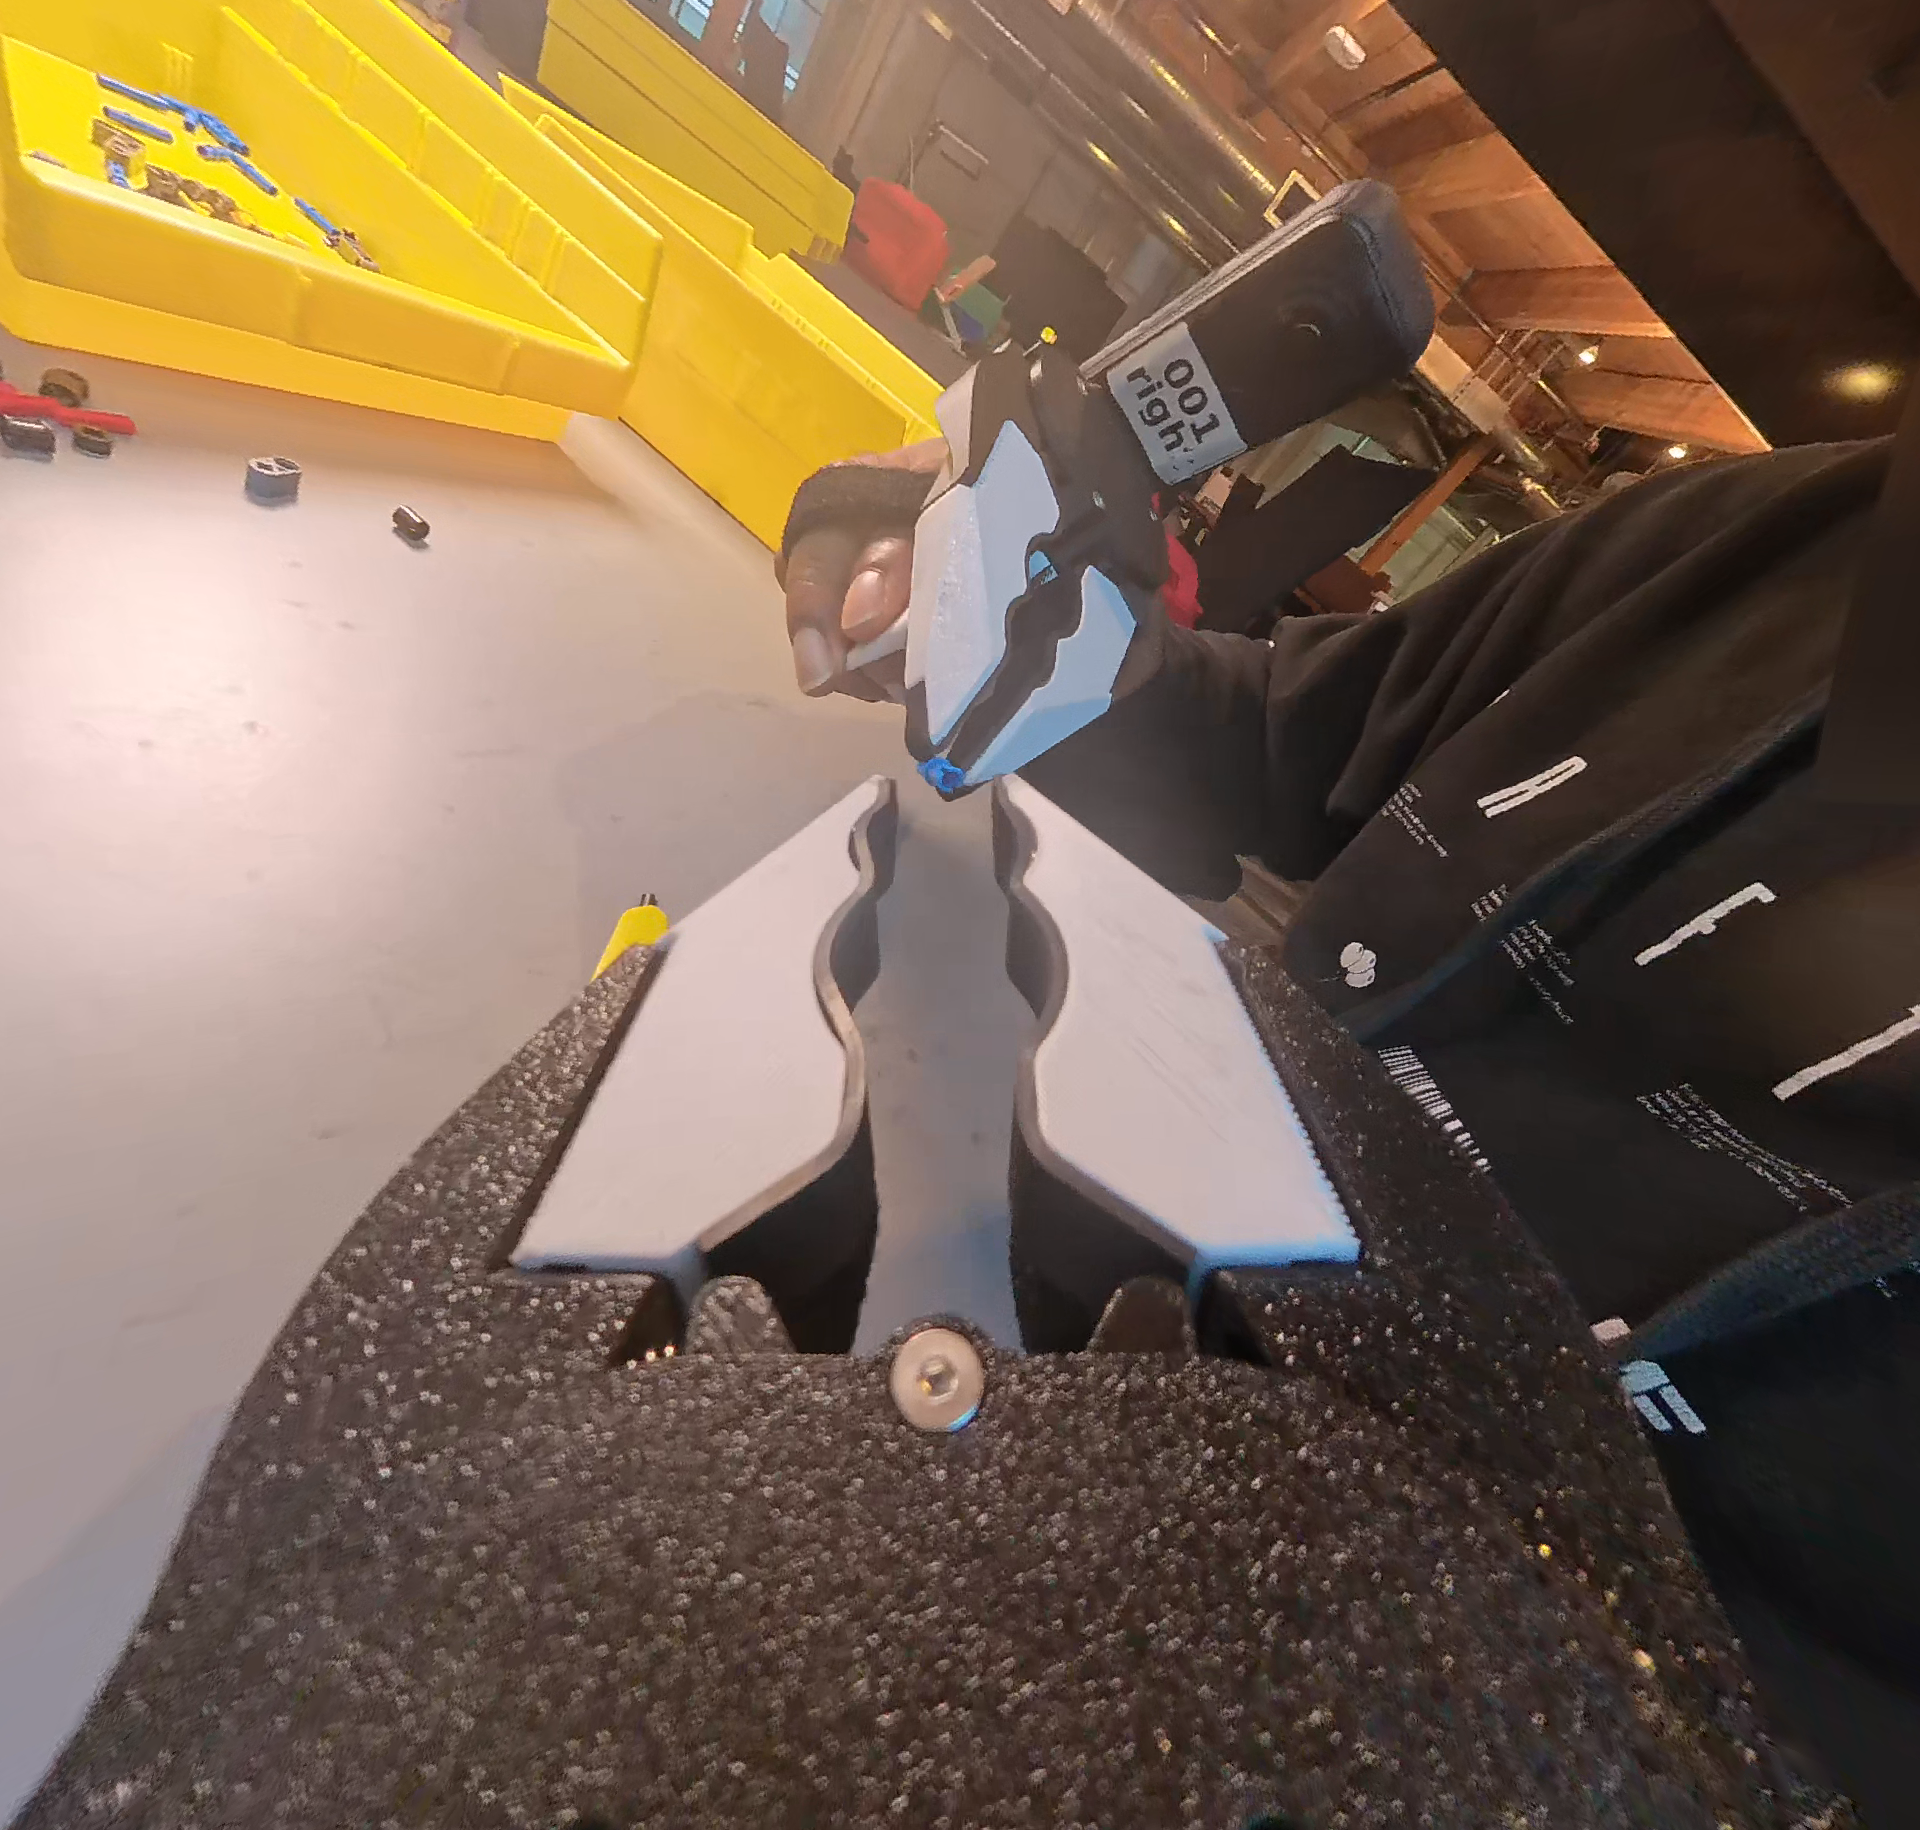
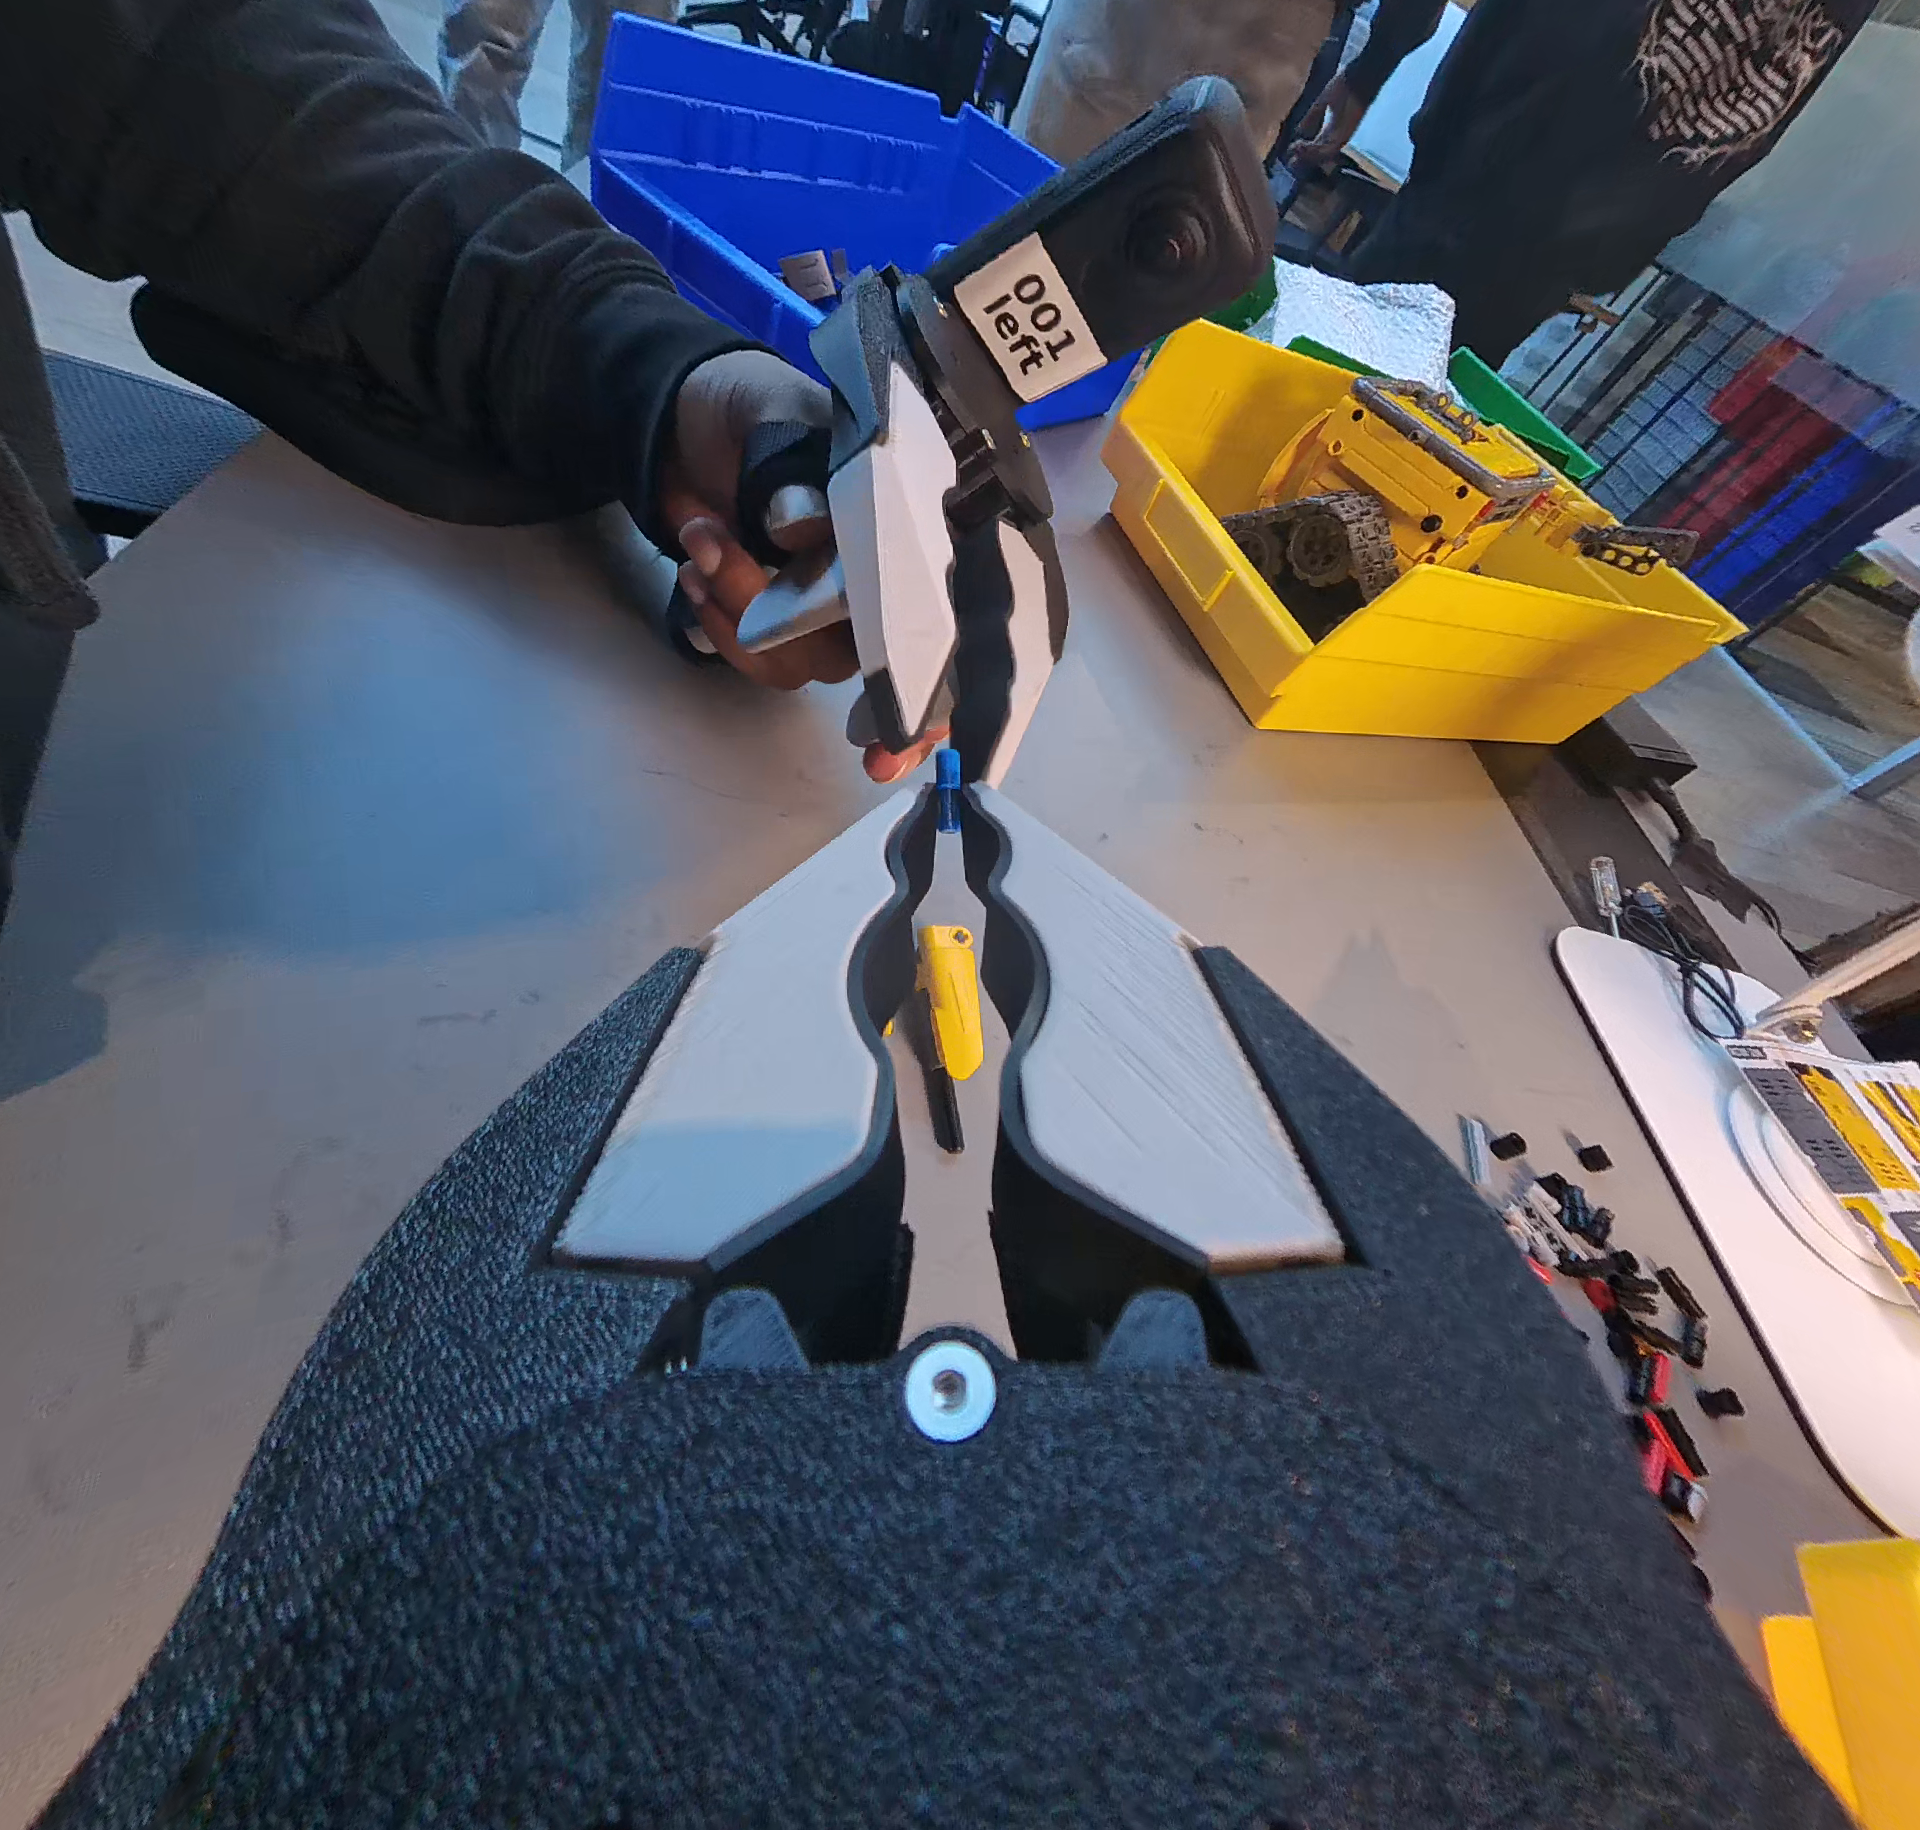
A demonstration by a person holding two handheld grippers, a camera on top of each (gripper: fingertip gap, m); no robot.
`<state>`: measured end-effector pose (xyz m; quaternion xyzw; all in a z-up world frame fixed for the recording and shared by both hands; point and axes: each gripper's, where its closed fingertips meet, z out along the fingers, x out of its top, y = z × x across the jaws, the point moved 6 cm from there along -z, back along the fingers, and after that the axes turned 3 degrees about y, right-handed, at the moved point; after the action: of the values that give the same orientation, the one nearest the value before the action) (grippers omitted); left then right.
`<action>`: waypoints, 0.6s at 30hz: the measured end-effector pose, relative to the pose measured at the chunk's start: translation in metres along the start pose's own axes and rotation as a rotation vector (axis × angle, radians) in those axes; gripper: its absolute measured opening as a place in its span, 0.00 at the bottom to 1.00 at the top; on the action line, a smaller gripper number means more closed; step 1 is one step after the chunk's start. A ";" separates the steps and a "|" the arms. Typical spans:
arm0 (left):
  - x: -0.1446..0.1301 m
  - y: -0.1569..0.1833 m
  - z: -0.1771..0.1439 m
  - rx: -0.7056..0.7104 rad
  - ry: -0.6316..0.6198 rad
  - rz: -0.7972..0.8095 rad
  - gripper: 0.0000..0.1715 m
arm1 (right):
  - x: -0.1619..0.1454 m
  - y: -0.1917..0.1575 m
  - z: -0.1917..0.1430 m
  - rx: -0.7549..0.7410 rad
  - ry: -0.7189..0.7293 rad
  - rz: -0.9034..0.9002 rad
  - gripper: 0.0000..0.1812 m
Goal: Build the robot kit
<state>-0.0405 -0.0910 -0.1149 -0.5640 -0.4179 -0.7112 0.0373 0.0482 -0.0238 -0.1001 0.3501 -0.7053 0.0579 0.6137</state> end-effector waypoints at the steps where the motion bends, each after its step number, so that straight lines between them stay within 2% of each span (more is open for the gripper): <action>1: -0.001 0.000 0.001 -0.003 -0.007 0.000 0.06 | 0.000 -0.001 0.000 0.002 -0.001 -0.001 0.02; 2: -0.002 0.001 0.001 -0.007 -0.010 0.000 0.03 | 0.000 -0.001 0.001 0.005 -0.001 -0.003 0.02; 11: -0.002 0.000 0.001 0.018 -0.045 0.039 0.01 | 0.000 0.000 0.001 0.002 0.000 -0.002 0.02; 13: -0.001 -0.001 -0.001 0.055 -0.060 0.087 0.01 | -0.002 0.003 -0.001 -0.009 -0.009 0.004 0.02; 15: 0.001 -0.005 -0.007 0.115 -0.086 0.146 0.01 | -0.008 0.008 -0.006 -0.004 -0.035 0.039 0.08; 18: -0.001 -0.014 -0.019 0.244 -0.190 0.280 0.01 | -0.024 0.009 -0.013 0.077 -0.131 0.111 0.10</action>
<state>-0.0615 -0.0945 -0.1237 -0.6724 -0.4202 -0.5869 0.1640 0.0542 -0.0005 -0.1154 0.3369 -0.7593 0.0957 0.5484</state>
